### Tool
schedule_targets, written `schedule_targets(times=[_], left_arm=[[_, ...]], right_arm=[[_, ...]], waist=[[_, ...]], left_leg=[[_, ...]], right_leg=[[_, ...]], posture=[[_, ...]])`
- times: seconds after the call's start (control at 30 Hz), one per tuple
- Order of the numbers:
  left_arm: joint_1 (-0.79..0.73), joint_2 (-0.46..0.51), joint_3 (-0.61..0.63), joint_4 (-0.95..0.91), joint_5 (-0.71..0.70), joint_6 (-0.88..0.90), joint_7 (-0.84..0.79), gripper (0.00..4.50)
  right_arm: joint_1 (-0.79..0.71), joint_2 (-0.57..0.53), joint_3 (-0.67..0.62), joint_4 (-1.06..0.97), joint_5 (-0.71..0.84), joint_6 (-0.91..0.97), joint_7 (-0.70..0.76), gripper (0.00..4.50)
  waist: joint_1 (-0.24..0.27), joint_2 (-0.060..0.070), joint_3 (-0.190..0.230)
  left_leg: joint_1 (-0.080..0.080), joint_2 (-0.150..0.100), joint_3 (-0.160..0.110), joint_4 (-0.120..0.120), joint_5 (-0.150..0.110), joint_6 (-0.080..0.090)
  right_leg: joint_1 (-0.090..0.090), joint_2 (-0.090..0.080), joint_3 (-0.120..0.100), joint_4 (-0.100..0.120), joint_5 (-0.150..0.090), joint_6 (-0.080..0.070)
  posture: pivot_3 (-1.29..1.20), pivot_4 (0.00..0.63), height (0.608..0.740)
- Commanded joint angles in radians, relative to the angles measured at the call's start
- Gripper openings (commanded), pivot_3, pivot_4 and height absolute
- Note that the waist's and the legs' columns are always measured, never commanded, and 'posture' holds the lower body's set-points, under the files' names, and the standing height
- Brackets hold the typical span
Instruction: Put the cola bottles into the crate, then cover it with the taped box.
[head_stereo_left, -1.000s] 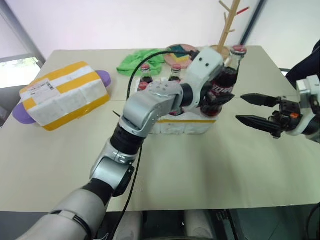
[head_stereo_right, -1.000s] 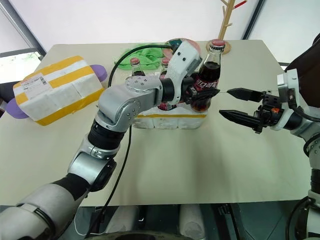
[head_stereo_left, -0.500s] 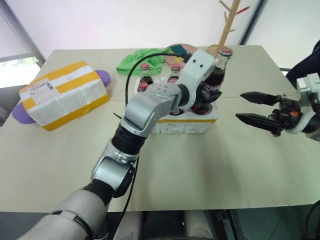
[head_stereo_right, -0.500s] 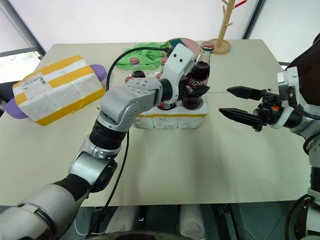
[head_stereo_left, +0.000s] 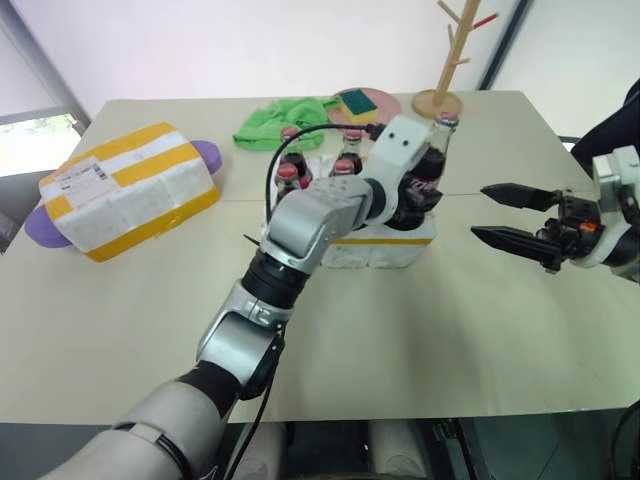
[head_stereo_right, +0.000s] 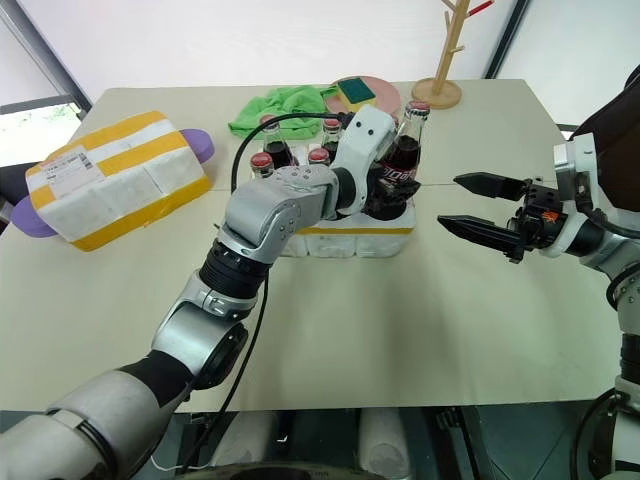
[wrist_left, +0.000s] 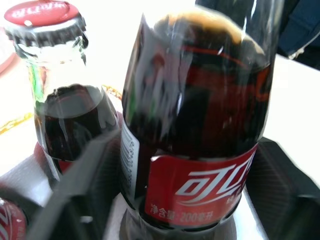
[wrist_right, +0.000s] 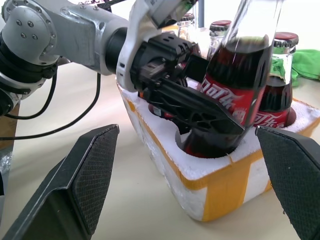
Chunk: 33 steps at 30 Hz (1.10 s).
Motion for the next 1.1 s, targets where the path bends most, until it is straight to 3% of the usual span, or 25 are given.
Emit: schedule_targets(times=[0.03,0.27,0.5,0.77,0.97,1.1], left_arm=[[-0.01,0.016,0.022,-0.061,0.0,0.011,-0.007,4.49],[0.014,0.058,0.022,-0.138,-0.013,0.061,-0.027,4.49],[-0.079,0.139,0.183,-0.257,-0.179,0.154,-0.142,4.49],[-0.196,0.363,0.378,-0.324,-0.358,0.334,-0.221,4.49],[-0.194,0.499,0.527,-0.413,-0.523,0.389,-0.283,4.49],[-0.067,0.726,0.574,-0.476,-0.507,0.339,-0.33,4.49]], right_arm=[[-0.024,-0.006,-0.012,-0.007,0.006,-0.014,0.003,4.5],[-0.037,-0.003,0.0,0.013,-0.001,-0.026,0.011,4.5],[-0.072,-0.003,0.031,0.043,-0.016,-0.036,0.024,4.5],[-0.149,-0.016,0.074,0.138,-0.061,-0.067,0.071,4.5],[-0.226,-0.01,0.12,0.236,-0.112,-0.101,0.114,4.5],[-0.278,-0.012,0.15,0.283,-0.137,-0.12,0.16,4.5]], waist=[[0.0,0.0,0.0],[0.0,0.0,0.0],[-0.006,0.0,0.0],[-0.002,0.0,0.0],[-0.006,0.0,0.0],[-0.026,0.001,0.0]], left_leg=[[0.0,0.0,0.0,0.0,0.0,0.0],[0.0,0.0,0.0,0.0,0.0,0.0],[0.0,0.0,0.0,-0.001,0.0,0.0],[0.0,0.0,0.0,0.0,0.0,0.0],[0.0,0.0,0.0,-0.001,0.0,0.0],[0.001,0.001,0.0,-0.002,0.0,0.0]], right_leg=[[0.0,0.0,0.0,0.0,0.0,0.0],[0.0,0.0,0.0,0.0,0.0,0.0],[-0.001,0.0,0.0,0.0,0.0,0.0],[0.0,0.0,0.0,0.0,0.0,0.0],[-0.001,0.0,0.0,0.0,0.0,0.0],[-0.001,0.0,0.0,0.001,0.0,0.0]], posture=[[0.0,0.15,0.74],[0.0,0.15,0.74],[0.0,0.15,0.74],[0.0,0.15,0.74],[0.0,0.15,0.74],[0.0,0.15,0.74]])
